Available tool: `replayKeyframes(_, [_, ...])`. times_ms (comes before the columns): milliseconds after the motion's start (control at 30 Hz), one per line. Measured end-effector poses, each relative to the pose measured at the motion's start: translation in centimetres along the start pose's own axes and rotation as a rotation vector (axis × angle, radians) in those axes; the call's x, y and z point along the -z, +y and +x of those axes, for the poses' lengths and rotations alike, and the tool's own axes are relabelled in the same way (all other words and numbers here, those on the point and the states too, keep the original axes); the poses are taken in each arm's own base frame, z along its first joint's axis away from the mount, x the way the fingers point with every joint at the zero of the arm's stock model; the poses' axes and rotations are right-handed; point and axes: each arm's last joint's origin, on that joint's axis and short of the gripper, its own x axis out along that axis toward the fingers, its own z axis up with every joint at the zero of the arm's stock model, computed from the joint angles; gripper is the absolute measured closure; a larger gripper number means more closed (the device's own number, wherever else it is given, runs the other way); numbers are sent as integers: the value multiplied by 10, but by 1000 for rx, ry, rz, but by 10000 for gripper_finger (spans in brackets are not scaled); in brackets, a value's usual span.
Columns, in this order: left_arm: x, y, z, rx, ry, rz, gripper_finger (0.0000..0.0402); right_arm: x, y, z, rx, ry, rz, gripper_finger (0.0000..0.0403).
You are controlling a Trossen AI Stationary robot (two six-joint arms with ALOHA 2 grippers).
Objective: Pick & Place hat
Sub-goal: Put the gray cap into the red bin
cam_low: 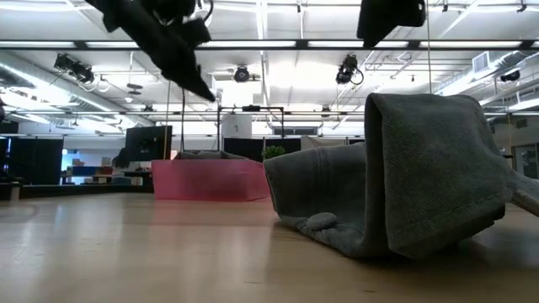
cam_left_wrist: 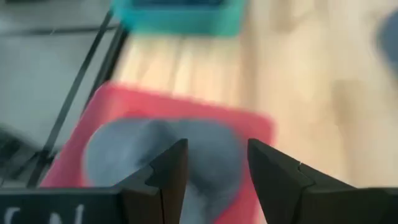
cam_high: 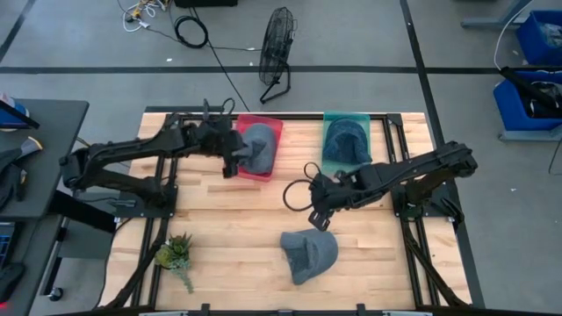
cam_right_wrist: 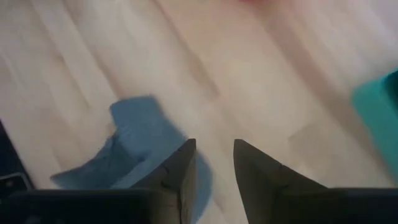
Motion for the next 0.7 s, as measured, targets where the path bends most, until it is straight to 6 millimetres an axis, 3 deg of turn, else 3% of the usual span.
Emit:
replayKeyframes(167, [-8,-30,0,162,-39,70,235,12,16,17,1,86,50,291])
replayKeyframes(367, [-21,-86,2,441,-143,192,236,28,19,24,93,177,62,291])
replayKeyframes(467, [-22,-105,3,395,-139,227,236,29,21,23,85,171,94,291])
replayKeyframes(567, [-22,-112,1,278,-116,234,236,25,28,24,26,133,167,291])
replayKeyframes(700, [-19,-113,-3,178,-77,210,236,25,45,44,-55,171,243,291])
